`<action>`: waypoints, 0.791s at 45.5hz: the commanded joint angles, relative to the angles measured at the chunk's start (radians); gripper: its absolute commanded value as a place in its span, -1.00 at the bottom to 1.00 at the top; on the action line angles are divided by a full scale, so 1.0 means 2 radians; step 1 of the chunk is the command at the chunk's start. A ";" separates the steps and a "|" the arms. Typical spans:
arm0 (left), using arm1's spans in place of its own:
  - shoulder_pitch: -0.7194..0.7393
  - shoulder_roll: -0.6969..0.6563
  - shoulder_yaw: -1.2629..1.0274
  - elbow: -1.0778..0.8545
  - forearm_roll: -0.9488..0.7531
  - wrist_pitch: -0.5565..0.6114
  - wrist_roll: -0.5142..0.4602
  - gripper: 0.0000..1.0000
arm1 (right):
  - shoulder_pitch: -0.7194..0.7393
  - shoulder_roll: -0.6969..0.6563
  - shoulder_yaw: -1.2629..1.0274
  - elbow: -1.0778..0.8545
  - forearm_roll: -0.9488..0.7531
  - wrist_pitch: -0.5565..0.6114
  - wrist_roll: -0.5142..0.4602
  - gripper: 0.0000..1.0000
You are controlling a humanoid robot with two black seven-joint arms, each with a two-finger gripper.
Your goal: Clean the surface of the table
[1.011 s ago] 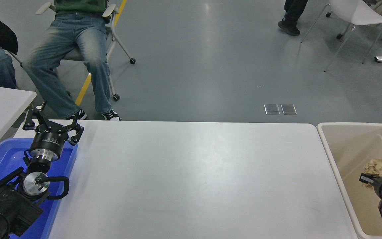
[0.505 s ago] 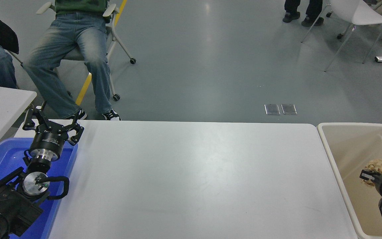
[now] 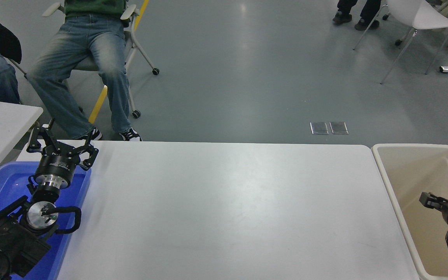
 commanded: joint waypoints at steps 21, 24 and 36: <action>0.000 0.000 0.000 0.000 0.000 0.000 0.000 1.00 | 0.019 -0.010 0.004 0.002 0.048 0.009 0.000 0.92; 0.000 0.000 0.000 0.000 0.000 0.000 0.000 1.00 | 0.023 -0.012 0.010 0.008 0.067 0.009 0.000 0.93; 0.000 0.000 0.000 0.000 0.000 -0.001 0.000 1.00 | 0.057 -0.024 0.197 0.082 0.107 0.009 0.003 0.96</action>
